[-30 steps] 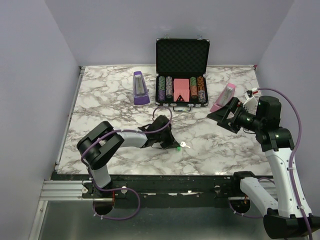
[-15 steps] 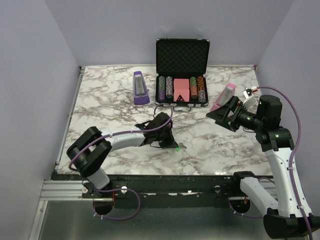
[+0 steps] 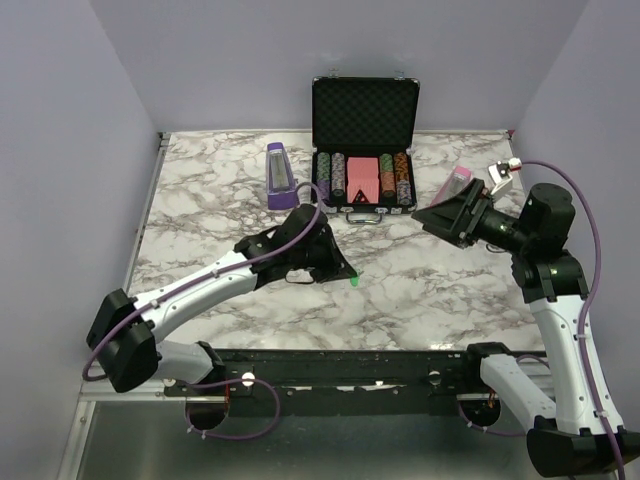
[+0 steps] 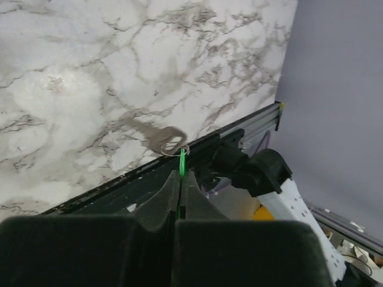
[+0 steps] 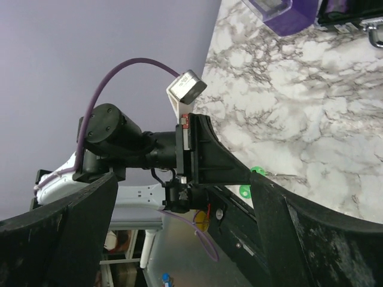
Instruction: Remove the keys from the keyring
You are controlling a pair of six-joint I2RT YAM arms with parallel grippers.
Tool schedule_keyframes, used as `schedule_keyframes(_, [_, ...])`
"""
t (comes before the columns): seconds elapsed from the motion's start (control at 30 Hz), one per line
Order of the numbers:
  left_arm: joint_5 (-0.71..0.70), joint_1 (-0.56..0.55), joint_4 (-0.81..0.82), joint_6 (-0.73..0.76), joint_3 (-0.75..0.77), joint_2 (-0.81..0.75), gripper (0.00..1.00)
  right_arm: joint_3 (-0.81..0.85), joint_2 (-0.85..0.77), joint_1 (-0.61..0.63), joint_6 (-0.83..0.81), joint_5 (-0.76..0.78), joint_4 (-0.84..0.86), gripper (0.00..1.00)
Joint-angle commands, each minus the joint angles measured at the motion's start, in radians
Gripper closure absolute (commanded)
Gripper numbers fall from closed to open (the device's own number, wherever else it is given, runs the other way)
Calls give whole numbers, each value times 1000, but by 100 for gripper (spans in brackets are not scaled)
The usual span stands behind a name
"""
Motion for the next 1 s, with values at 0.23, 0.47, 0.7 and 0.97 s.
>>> schedule_keyframes(0.23, [-29,-7,-337,-71,296,-111,100,-26,43,6,314,-98,517,6])
schedule_keyframes(0.47, [10,9,-423,-175,429,-130,100,-4,134,37,434,-102,821,13])
schedule_keyframes(0.7, [16,32,-423,-266,485,-177,100,-3,230,188,511,-75,1091,22])
schedule_keyframes(0.97, [24,64,-442,-272,571,-203,100,19,311,371,514,-59,1237,29])
